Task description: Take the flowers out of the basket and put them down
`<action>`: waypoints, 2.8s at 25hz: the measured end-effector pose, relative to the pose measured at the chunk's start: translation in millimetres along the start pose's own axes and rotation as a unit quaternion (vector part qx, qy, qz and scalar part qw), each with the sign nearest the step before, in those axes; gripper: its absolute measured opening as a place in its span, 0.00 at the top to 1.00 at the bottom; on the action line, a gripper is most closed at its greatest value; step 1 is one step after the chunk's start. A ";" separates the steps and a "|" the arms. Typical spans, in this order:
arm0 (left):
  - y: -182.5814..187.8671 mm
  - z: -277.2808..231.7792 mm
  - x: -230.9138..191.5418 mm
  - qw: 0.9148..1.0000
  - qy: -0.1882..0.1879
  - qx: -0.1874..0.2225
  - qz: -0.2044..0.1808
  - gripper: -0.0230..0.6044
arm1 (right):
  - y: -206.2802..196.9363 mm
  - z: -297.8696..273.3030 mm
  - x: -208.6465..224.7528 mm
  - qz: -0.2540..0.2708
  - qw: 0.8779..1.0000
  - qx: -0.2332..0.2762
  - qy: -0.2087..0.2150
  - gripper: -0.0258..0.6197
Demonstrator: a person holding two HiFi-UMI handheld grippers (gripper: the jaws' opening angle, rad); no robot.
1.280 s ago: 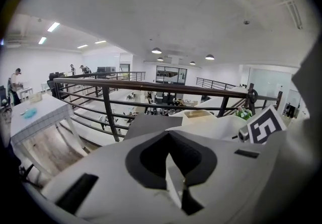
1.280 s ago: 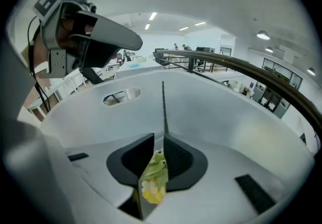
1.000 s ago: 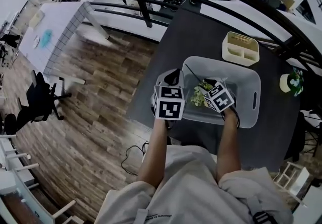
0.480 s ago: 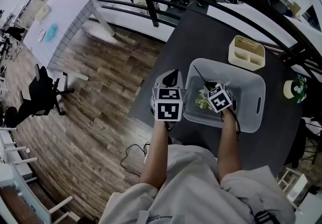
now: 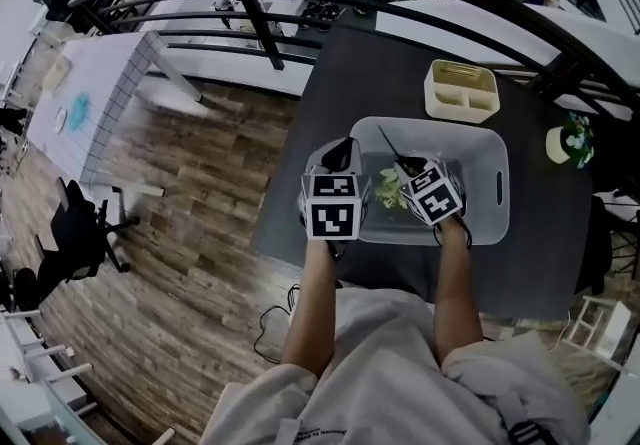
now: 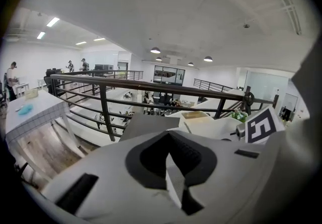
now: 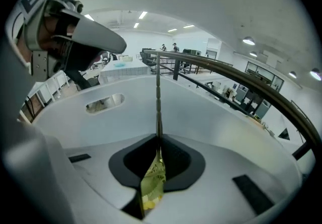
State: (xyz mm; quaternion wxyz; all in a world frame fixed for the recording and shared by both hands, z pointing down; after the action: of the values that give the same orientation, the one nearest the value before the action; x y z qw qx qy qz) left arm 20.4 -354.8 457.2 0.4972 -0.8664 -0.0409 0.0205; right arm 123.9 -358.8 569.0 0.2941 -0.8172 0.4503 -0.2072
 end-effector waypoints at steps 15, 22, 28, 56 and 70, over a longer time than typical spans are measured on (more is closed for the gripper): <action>14.4 -3.2 65.5 0.990 -0.133 0.008 -0.040 0.96 | 16.8 125.1 4.5 -0.097 0.976 0.118 -0.156 0.88; 16.3 5.4 101.5 0.978 -0.198 0.013 -0.061 0.96 | 7.5 193.2 -11.7 -0.127 0.949 0.166 -0.236 0.88; 27.7 27.1 138.5 0.960 -0.260 0.033 -0.100 0.96 | 18.4 279.2 -37.2 -0.110 0.911 0.193 -0.348 0.88; -90.2 191.5 342.7 0.827 -0.517 0.008 -0.221 0.96 | -239.9 327.7 -172.4 -0.469 0.717 0.253 -0.450 0.88; -102.1 153.7 389.5 0.855 -0.471 -0.006 -0.216 0.96 | -310.3 292.1 -106.1 -0.527 0.729 0.227 -0.373 0.87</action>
State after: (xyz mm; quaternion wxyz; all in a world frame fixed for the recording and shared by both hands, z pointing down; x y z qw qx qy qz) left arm 391.4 -135.8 469.8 0.4053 -0.7255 -0.4567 0.3176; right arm 436.8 -51.1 551.7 0.4580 -0.8439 -0.2593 -0.1036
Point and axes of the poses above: the fingertips, and each gripper's own axes: z backward along the fingers, x to its right, y out of its top, the point moved 1 cm from there along z, backward along the fingers, and after that the axes turned 14 degrees about y, right-handed, at the moved point
